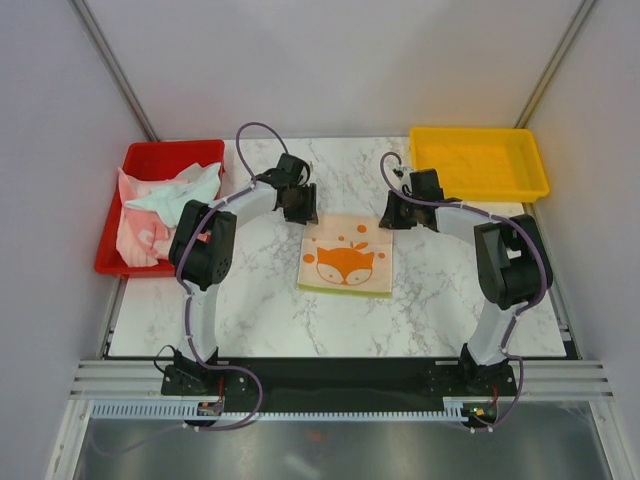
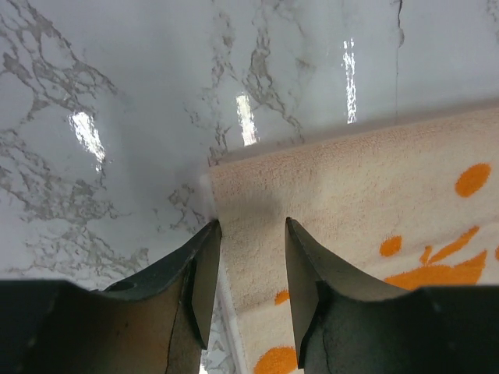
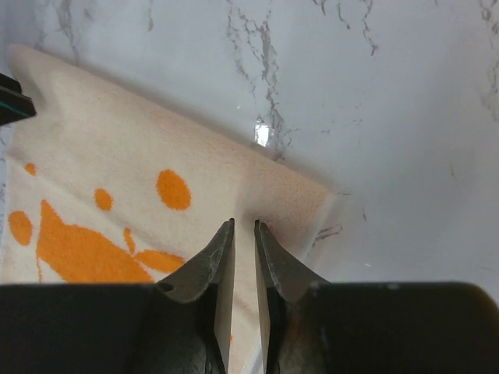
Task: Fold and stack the towels
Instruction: Fold the towel
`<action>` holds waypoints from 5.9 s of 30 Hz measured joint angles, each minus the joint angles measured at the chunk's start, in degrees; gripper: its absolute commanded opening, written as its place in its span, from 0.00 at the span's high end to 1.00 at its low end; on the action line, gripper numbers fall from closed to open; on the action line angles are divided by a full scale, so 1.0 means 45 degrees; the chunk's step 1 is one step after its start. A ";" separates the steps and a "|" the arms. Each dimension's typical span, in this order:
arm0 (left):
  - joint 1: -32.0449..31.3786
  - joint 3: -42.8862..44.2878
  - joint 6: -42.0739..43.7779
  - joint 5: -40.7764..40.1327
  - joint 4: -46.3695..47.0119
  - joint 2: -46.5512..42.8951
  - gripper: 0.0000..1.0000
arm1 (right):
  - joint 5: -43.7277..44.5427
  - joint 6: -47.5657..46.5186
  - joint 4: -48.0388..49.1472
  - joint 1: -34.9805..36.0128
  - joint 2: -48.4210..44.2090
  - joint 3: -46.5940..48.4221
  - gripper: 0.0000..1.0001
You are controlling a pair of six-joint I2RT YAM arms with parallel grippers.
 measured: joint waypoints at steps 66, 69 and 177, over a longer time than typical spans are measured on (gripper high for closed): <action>0.1311 0.5319 0.6411 0.4464 -0.3191 0.3283 0.40 | -0.4556 -0.6450 -0.5693 -0.1851 0.4333 0.5610 0.97; 0.1481 0.5333 0.6402 0.4575 -0.3225 0.3308 0.43 | -0.4614 -0.6450 -0.5678 -0.1851 0.4362 0.5629 0.99; -0.1078 -0.6397 0.1384 0.2239 0.0607 -0.6086 0.98 | -0.1350 -0.0165 -0.2467 -0.0155 -0.6455 -0.4823 0.97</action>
